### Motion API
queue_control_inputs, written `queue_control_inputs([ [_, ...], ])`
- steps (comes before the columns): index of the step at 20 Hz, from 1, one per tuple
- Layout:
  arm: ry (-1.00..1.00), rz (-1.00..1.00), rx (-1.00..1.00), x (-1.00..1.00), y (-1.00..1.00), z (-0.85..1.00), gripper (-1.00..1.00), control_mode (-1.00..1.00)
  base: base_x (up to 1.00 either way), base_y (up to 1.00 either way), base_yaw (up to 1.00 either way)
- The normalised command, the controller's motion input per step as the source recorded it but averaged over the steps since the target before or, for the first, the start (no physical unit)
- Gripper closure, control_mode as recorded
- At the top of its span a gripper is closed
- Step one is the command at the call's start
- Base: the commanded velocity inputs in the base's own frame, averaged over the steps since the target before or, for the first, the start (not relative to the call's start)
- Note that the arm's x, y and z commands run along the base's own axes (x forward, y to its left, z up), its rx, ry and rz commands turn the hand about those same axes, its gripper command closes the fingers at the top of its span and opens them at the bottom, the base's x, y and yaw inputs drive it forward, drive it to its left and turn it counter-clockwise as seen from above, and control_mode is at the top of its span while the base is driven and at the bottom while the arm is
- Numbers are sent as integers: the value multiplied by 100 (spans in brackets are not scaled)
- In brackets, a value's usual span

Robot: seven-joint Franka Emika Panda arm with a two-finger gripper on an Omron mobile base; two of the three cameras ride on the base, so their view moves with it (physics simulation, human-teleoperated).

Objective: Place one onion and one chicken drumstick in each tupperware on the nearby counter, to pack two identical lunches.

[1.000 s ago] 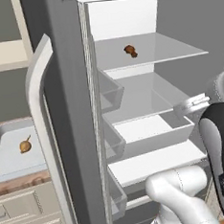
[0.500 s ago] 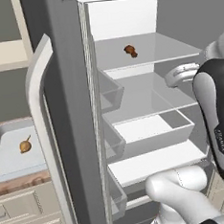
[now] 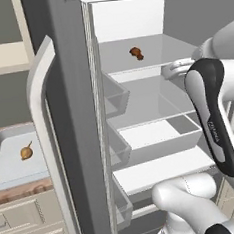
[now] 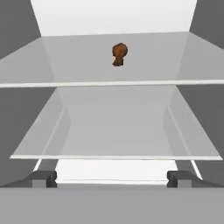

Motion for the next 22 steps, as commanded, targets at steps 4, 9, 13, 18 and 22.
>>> queue_control_inputs([
  [4,-7,0,0,23,5,11,-100,-100,0,0,0],
  [9,0,0,0,18,7,29,-100,-100,0,0,0],
  [13,2,0,0,39,6,11,-100,-100,0,0,0],
  [18,3,0,0,73,1,-3,-100,-100,0,0,0],
  [22,4,0,0,81,0,-4,-100,-100,0,0,0],
])
